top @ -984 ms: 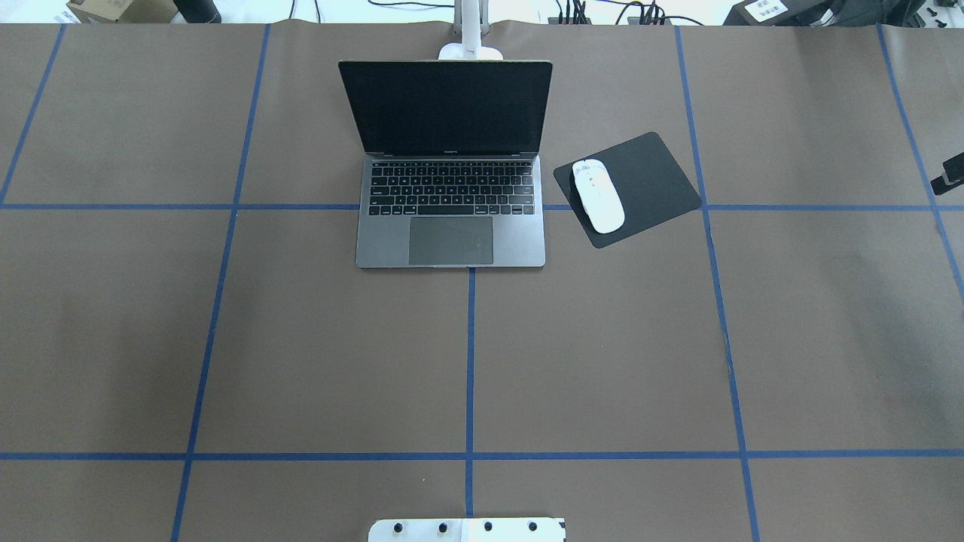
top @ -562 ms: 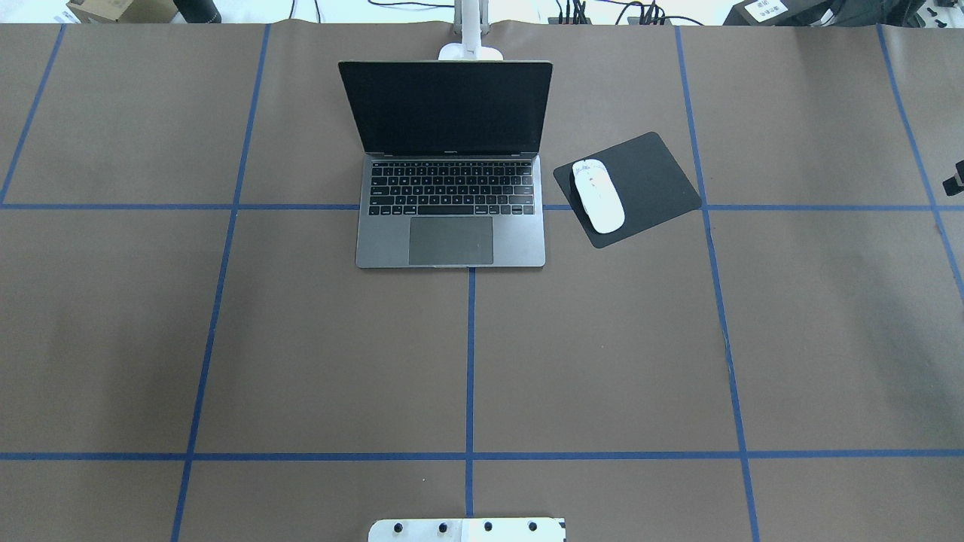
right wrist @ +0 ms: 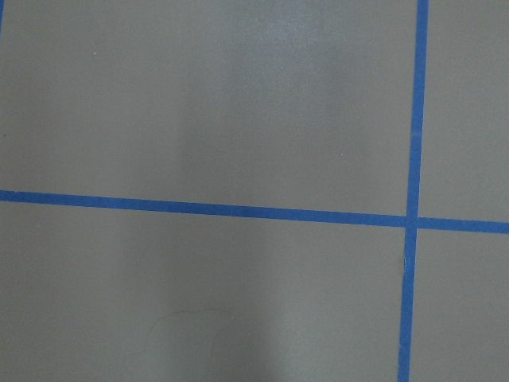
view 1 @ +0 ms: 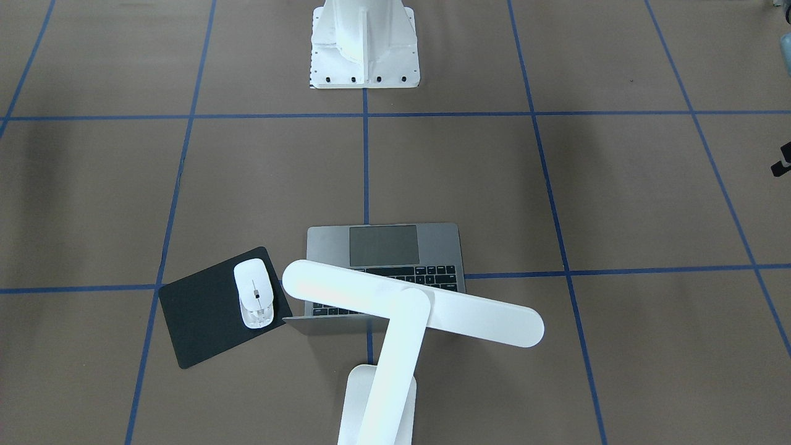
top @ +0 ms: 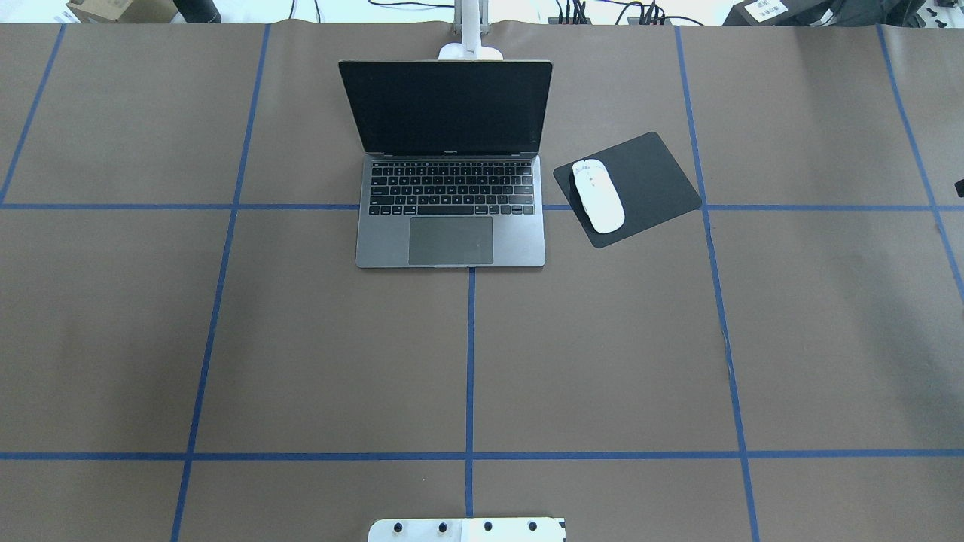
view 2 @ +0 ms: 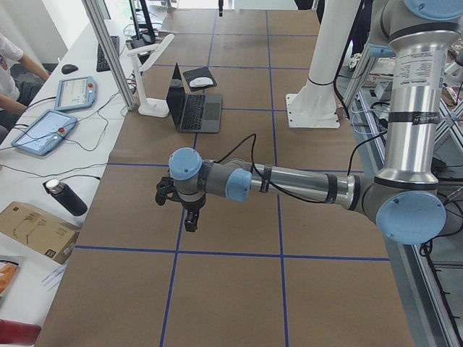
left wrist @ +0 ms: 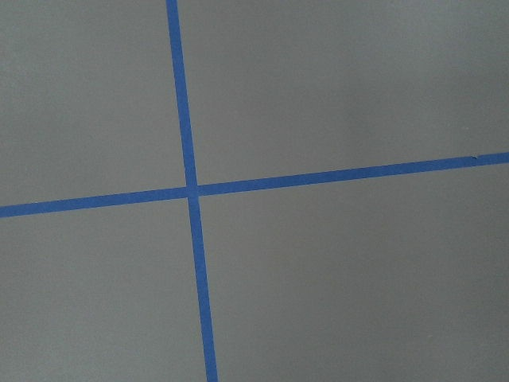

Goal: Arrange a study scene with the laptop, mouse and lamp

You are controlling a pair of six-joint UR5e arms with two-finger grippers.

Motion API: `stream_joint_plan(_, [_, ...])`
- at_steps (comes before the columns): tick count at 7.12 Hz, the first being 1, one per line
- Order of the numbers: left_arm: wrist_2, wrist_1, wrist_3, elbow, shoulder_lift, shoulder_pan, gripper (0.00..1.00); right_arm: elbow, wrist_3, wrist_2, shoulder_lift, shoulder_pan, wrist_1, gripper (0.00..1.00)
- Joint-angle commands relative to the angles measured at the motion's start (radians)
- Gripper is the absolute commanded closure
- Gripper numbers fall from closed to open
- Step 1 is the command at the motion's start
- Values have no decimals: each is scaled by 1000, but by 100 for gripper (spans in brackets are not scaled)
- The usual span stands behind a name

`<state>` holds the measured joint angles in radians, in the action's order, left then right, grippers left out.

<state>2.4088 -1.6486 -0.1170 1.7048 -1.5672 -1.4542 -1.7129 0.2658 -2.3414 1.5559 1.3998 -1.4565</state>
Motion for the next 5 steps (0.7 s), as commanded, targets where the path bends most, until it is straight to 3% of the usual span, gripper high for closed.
stream_joint_plan(1, [-2,-2,-4,144,108,-3,0,-10,7,27,7,2,8,1])
stream_joint_plan(2, [-3,-5,-4,189,151,-3,0,-5,6,27,10,1,8,1])
stream_joint_plan(5, [-25,-8,0,121,115,5,0,-5,4,8,16,-1,8,1])
